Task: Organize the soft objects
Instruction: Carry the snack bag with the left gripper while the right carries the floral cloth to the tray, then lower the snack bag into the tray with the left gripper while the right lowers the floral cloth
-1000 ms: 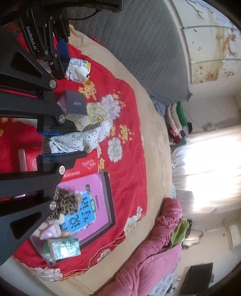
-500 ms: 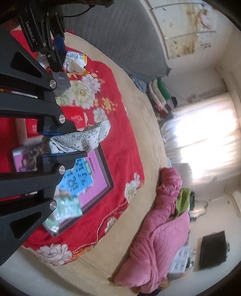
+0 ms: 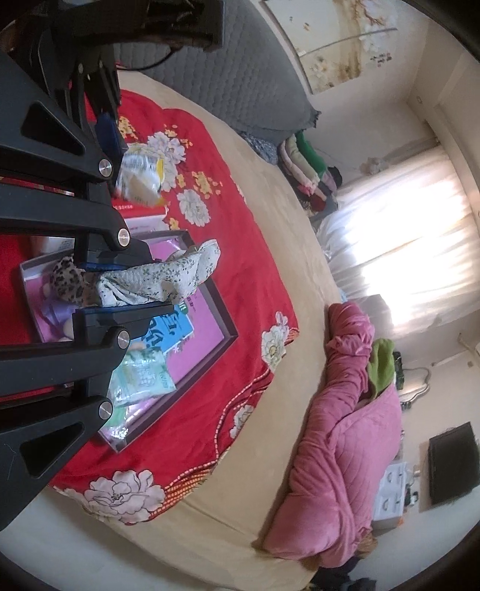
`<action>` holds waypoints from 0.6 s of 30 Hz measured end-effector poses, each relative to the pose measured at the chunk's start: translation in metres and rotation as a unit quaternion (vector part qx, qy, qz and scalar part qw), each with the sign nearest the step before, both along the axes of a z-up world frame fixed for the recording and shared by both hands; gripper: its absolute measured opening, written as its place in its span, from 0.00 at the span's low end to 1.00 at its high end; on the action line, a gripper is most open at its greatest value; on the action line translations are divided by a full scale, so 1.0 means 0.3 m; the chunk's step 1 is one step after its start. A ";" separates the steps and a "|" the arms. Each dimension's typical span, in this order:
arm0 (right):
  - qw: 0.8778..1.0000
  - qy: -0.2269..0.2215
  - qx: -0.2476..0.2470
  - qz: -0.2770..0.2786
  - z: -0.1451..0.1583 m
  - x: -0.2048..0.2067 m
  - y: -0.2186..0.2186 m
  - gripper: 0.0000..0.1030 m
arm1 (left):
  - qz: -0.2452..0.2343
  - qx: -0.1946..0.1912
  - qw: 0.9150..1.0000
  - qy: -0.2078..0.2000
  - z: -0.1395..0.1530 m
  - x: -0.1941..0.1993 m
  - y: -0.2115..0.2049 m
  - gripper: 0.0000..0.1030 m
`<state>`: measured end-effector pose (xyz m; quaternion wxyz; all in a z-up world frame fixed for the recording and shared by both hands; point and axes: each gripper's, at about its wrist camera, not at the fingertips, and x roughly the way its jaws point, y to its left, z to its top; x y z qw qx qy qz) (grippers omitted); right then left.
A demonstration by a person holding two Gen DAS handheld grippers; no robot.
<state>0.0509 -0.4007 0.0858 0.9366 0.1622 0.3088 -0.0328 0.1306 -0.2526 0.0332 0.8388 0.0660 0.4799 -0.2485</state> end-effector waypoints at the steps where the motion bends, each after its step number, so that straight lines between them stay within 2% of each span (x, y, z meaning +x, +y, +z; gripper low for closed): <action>1: 1.000 0.002 0.003 -0.001 -0.008 0.003 -0.007 0.12 | -0.005 -0.006 1.000 0.007 -0.010 0.008 -0.013 0.38; 4: 1.000 0.008 0.009 -0.002 -0.027 0.021 -0.020 0.12 | -0.022 -0.012 0.999 0.025 -0.042 0.030 -0.053 0.38; 9: 1.000 0.019 0.017 -0.007 -0.067 0.047 -0.053 0.12 | -0.031 0.007 0.998 0.048 -0.109 0.063 -0.096 0.38; 18: 0.998 0.054 0.034 -0.007 -0.155 0.102 -0.072 0.13 | -0.046 0.026 0.997 0.057 -0.159 0.098 -0.152 0.38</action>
